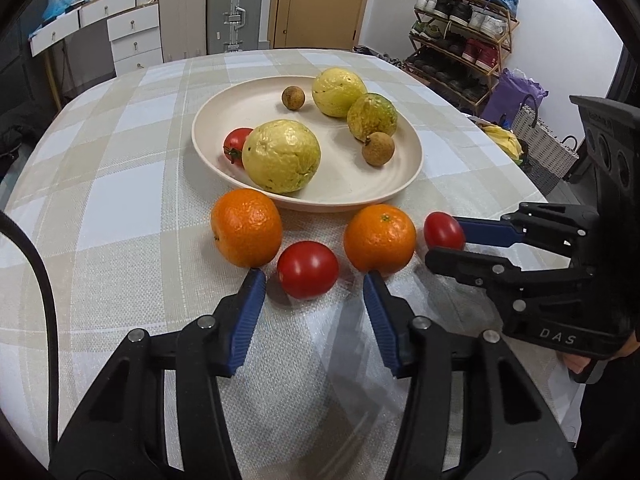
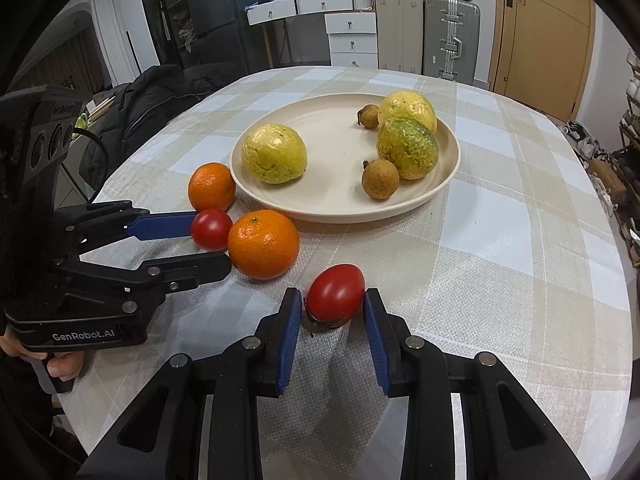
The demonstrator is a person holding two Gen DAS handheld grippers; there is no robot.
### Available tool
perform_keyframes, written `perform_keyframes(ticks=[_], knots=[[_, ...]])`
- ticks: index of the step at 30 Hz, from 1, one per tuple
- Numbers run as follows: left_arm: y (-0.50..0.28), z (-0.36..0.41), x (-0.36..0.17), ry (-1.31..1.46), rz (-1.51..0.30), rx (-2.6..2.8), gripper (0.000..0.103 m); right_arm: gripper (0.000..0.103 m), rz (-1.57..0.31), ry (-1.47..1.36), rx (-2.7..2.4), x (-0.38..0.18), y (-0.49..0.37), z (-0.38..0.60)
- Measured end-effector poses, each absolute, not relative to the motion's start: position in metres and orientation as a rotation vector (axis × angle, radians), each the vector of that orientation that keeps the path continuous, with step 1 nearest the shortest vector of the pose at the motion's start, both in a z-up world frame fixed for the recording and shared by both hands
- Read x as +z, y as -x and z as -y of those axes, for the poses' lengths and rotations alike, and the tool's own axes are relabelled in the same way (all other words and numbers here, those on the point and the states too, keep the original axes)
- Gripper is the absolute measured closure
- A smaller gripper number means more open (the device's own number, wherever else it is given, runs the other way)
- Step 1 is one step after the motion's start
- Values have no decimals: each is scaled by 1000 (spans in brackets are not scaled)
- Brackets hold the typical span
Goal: Organize fruits
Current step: 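Grasp the round red tomato with the left gripper while the right holds its tomato, then carry both tomatoes onto the plate and open both grippers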
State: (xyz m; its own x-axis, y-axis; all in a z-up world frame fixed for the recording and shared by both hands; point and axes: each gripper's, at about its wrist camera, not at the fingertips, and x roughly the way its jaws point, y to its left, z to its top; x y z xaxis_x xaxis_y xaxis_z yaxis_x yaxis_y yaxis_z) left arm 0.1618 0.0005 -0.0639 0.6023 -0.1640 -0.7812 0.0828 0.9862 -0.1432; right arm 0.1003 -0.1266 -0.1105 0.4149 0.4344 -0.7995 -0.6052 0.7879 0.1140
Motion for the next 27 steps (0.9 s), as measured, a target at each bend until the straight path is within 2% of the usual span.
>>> perform_keyframes(ticks=[4, 6, 8, 12, 15, 17, 27], knots=[[-161, 0, -64, 82, -907, -136, 57, 67, -938, 209, 663, -111, -101, 125], [-161, 1, -64, 64, -908, -110, 70, 64, -938, 211, 665, -110, -101, 124], [-161, -1, -64, 80, -907, -130, 76, 64, -933, 218, 660, -111, -100, 122], [-158, -1, -64, 82, -903, -142, 76, 65, -922, 252, 649, -110, -97, 117], [-155, 0, -63, 76, -899, -149, 76, 73, -918, 266, 635, -111, -95, 117], [-151, 1, -62, 72, -893, -155, 76, 75, -920, 256, 634, -111, -96, 119], [-139, -5, -56, 88, -858, -160, 76, 76, -886, 217, 640, -101, -96, 127]])
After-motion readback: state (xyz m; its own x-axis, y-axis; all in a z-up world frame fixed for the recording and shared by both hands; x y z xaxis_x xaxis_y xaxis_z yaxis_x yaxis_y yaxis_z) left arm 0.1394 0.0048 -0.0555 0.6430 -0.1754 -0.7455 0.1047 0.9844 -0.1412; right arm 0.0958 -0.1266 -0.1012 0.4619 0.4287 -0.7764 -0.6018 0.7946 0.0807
